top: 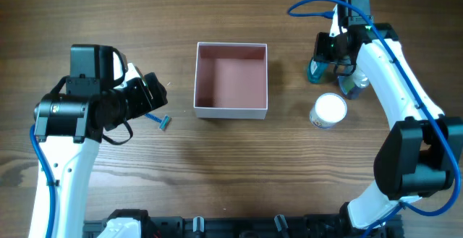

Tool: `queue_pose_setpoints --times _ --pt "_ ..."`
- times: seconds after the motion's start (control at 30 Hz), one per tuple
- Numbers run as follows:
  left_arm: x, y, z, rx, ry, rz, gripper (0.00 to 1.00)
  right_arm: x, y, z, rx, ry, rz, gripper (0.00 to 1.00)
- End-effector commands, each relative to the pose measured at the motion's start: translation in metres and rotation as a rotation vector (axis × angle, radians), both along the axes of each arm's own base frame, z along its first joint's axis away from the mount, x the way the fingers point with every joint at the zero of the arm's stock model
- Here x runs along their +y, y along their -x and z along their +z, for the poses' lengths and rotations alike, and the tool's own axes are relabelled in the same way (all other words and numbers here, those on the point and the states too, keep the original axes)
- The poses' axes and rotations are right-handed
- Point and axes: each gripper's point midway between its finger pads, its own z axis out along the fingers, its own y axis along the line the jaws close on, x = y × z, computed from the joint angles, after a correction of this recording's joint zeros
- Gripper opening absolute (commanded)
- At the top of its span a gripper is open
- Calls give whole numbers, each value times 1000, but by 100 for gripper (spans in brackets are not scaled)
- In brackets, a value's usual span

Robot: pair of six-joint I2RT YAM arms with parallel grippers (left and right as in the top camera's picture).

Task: Pack container
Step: 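Close the right gripper on the blue mouthwash bottle cap, then carry the mouthwash bottle into the box and release it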

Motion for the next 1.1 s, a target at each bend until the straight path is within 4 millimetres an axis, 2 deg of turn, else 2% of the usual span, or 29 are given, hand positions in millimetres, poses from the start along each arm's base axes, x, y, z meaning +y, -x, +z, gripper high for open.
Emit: queue_pose_setpoints --times 0.0,0.3,0.43,0.6,0.7,0.87,0.93,1.07 --pt "-3 -3 7 -22 11 -11 100 1 -2 -7 17 7 -2 39" --pt "-3 -3 7 -23 11 -11 100 1 -2 -7 17 4 -1 24" --pt "-3 -3 7 -22 11 -11 100 1 -3 -7 16 4 -3 4" --pt "-3 -4 8 -26 11 -11 100 1 -4 -3 5 2 -5 4" --pt "-3 -5 8 -29 11 -11 100 5 -6 18 -44 7 4 4" --pt "-3 -5 8 -30 11 -11 100 21 -4 86 -189 72 27 4" --pt "-3 -5 8 -31 12 -11 100 36 5 116 -242 83 31 4" --pt "-3 -5 9 -33 12 -11 100 69 23 162 -324 57 8 4"
